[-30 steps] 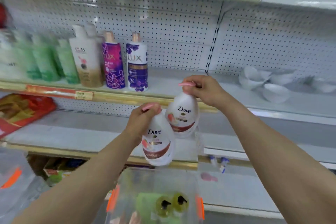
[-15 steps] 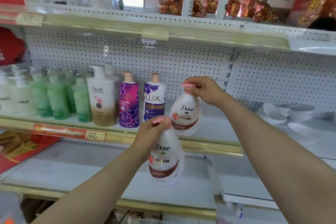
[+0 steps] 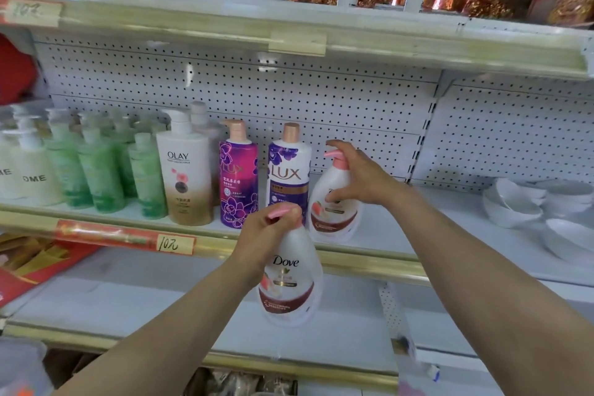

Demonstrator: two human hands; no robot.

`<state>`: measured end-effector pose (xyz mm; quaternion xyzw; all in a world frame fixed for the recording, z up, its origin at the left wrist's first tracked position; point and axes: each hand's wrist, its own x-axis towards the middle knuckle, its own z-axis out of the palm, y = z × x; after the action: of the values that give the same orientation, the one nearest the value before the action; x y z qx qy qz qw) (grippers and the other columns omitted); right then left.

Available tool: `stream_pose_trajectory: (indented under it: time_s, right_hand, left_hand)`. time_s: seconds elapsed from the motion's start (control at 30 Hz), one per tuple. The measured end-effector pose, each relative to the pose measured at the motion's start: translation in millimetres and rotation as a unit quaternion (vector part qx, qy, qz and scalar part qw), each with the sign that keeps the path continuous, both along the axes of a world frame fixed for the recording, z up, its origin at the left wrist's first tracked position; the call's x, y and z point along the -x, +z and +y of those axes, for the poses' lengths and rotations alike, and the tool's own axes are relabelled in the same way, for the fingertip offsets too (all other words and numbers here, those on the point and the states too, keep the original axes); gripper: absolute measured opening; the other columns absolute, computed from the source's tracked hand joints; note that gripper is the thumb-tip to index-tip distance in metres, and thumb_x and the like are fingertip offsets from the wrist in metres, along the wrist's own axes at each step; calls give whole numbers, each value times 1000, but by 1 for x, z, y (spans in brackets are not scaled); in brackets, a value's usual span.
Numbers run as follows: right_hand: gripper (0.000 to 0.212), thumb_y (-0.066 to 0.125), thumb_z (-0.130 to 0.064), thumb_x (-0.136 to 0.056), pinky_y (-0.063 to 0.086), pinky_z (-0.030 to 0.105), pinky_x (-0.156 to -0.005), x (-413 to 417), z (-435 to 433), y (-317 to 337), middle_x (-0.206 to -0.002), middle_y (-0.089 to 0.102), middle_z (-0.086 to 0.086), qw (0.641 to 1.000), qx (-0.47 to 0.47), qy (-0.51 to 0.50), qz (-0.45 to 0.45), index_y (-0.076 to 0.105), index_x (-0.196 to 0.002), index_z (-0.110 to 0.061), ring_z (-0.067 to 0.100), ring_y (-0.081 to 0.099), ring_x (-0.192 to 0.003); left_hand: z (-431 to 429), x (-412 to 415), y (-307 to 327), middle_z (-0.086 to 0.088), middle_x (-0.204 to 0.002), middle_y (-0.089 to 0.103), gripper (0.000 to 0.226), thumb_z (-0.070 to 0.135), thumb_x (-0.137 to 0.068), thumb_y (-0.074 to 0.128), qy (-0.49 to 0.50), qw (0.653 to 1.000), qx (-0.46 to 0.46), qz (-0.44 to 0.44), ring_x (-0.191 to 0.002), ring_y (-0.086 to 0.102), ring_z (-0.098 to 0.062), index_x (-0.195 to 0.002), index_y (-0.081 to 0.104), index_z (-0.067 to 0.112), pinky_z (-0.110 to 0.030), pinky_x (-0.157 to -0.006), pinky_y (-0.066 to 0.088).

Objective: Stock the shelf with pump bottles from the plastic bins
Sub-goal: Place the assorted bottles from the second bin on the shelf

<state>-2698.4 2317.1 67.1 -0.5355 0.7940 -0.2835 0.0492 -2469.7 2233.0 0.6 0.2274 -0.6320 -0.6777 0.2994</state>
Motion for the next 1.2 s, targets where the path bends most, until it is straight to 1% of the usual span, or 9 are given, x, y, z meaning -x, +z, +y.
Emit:
stream_pose_trajectory:
  time_s: [0.17, 0.4, 0.67, 0.77, 0.83, 0.9, 0.97, 1.07, 1.2]
  right_hand:
    - [107, 94, -27, -55, 48, 43, -100, 11, -13, -2, -138, 53, -4, 997, -16, -39, 72, 28, -138, -43, 10, 50, -129]
    - [108, 93, -15, -59, 43, 26, -89, 28, -37, -5, -136, 50, 0, 998, -4, -37, 59, 26, -141, -37, 11, 49, -130]
    - [112, 83, -34, -76, 36, 25, -103, 15, -21, -6, -137, 49, -24, 997, 77, -15, -18, 6, -158, -30, 5, 43, -130]
    - [94, 74, -51, -81, 36, 35, -106, -16, -3, -10, -140, 50, -8, 971, 212, -88, -72, 20, -155, -32, 12, 39, -134]
    - [68, 68, -54, -85, 39, 32, -99, -38, 12, -11, -126, 55, -17, 958, 258, -119, -38, 42, -144, -31, 14, 46, -127]
    - [44, 66, -53, -87, 44, 24, -87, -55, 29, -10, -112, 58, -23, 968, 230, -81, -61, 59, -126, -32, 11, 56, -114]
    - [36, 71, -53, -84, 52, 20, -81, -70, 44, -8, -108, 68, -19, 972, 129, 20, -197, 64, -115, -37, 3, 65, -104]
    - [50, 85, -49, -69, 53, 18, -78, -81, 56, -9, -106, 73, -20, 970, 37, 74, -228, 62, -113, -42, -3, 68, -97]
    - [66, 89, -51, -59, 55, 28, -83, -80, 58, -5, -105, 73, -17, 976, 63, 46, -205, 63, -117, -36, 4, 68, -98]
  left_hand:
    - [-6, 1, -7, 5, -92, 77, 11, 31, -84, 74, 9, 1000, -7, -7, -91, 71, -18, -88, 77, 41, -33, -76, 56]
    - [-7, -4, -7, 4, -90, 76, 13, 32, -84, 73, 11, 1000, 3, -11, -89, 71, -19, -97, 76, 32, -29, -70, 54]
    - [0, -2, 14, 9, -91, 76, 12, 31, -84, 73, 16, 999, 37, 13, -93, 70, -15, -87, 77, 42, -31, -80, 56]
    - [6, 5, 27, 11, -92, 77, 10, 33, -82, 75, 21, 998, 41, 32, -88, 72, -8, -89, 78, 40, -29, -79, 55]
    - [10, 11, 37, 12, -93, 77, 8, 35, -82, 76, 23, 998, 43, 43, -86, 72, -4, -89, 78, 39, -26, -78, 54]
    - [14, 16, 47, 11, -92, 77, 7, 33, -82, 77, 24, 997, 47, 57, -84, 72, -4, -85, 79, 39, -23, -75, 54]
    - [18, 23, 58, 9, -91, 77, 7, 31, -83, 76, 19, 996, 52, 74, -85, 73, -6, -84, 79, 37, -23, -73, 53]
    - [25, 32, 74, 9, -91, 77, 7, 32, -82, 78, 21, 993, 71, 87, -91, 71, -7, -79, 78, 39, -24, -80, 51]
    - [29, 38, 85, 15, -89, 76, 11, 32, -84, 75, -3, 988, 121, 99, -88, 70, -1, -80, 78, 42, -20, -82, 51]
